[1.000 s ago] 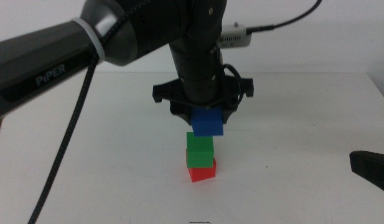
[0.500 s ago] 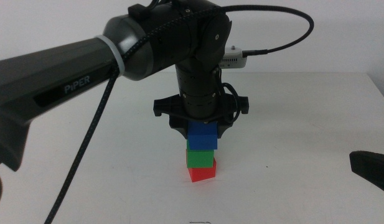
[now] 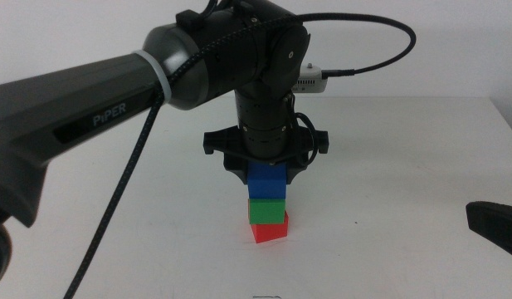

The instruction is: Stack red cubes first, then green, then blue cubes in a specific spot.

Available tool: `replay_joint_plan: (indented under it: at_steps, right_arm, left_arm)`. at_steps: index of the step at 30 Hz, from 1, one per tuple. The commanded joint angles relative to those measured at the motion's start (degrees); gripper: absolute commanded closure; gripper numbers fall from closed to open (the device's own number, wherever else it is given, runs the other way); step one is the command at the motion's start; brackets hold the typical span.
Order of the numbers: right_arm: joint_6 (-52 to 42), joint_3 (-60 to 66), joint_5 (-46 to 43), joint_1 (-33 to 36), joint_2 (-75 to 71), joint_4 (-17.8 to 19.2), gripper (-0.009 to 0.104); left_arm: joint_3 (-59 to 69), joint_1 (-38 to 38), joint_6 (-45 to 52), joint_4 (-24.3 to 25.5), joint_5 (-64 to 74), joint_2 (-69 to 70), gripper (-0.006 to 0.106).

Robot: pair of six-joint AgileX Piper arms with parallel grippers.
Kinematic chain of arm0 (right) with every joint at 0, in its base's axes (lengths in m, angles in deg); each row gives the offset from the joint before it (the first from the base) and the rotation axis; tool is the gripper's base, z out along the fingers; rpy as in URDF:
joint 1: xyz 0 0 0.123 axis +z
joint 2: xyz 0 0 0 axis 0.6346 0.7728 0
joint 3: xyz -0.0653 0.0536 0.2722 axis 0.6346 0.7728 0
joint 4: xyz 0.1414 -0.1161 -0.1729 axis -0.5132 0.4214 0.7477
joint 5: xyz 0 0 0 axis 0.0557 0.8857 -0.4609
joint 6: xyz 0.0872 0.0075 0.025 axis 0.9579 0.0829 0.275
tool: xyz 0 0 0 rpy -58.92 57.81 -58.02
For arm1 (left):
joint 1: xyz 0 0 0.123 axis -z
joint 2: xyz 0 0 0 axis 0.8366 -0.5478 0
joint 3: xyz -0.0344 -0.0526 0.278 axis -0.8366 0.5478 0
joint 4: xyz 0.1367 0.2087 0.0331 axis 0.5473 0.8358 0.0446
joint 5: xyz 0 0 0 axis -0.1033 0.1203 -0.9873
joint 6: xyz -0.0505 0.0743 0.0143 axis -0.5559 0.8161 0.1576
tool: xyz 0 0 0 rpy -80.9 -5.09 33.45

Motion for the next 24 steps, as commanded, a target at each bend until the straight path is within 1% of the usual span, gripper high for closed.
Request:
replay_joint_plan:
  at_steps: [1, 3, 5, 6, 7, 8, 12, 15, 17, 20, 24]
  right_arm:
    - [-0.68, -1.47, -3.71, -0.32, 0.05, 1.16, 0.01]
    - [-0.68, -1.47, -3.71, -0.32, 0.05, 1.16, 0.01]
    - [-0.68, -1.47, -3.71, -0.32, 0.05, 1.16, 0.01]
    - [-0.68, -1.47, -3.71, -0.32, 0.05, 1.16, 0.01]
    - [-0.68, -1.47, -3.71, -0.32, 0.05, 1.16, 0.01]
    - [-0.68, -1.47, -3.71, -0.32, 0.05, 1.16, 0.01]
    - [-0.68, -1.47, -3.71, -0.32, 0.05, 1.16, 0.01]
    - [-0.68, -1.47, -3.71, -0.32, 0.05, 1.16, 0.01]
    - [-0.68, -1.47, -3.71, -0.32, 0.05, 1.16, 0.01]
    - [-0.68, -1.47, -3.71, -0.32, 0.05, 1.16, 0.01]
    - [-0.68, -1.47, -3.71, -0.32, 0.05, 1.16, 0.01]
  left_arm:
    - [-1.34, 0.14, -0.39, 0.05, 4.59, 3.16, 0.092]
    - [-1.34, 0.14, 0.04, 0.05, 4.59, 3.16, 0.088]
    - [-1.4, 0.14, 0.2, 0.05, 4.59, 3.16, 0.08]
    - [-1.4, 0.14, 0.2, 0.69, 4.59, 3.16, 0.042]
    - [-1.4, 0.14, 0.2, 0.73, 4.59, 3.16, 0.034]
    - [-1.4, 0.14, 0.2, 0.73, 4.59, 3.16, 0.03]
    - [-1.4, 0.14, 0.28, 1.01, 4.59, 3.16, 0.018]
    - [-1.52, 0.14, 1.0, 1.33, 4.59, 3.16, 0.011]
    - [-1.71, 0.14, 1.87, 1.33, 4.59, 3.29, 0.009]
    - [-2.33, 0.14, 3.55, 1.0, 4.59, 4.47, 0.009]
    - [-3.51, 0.14, 5.11, 2.42, 4.59, 9.75, 0.009]
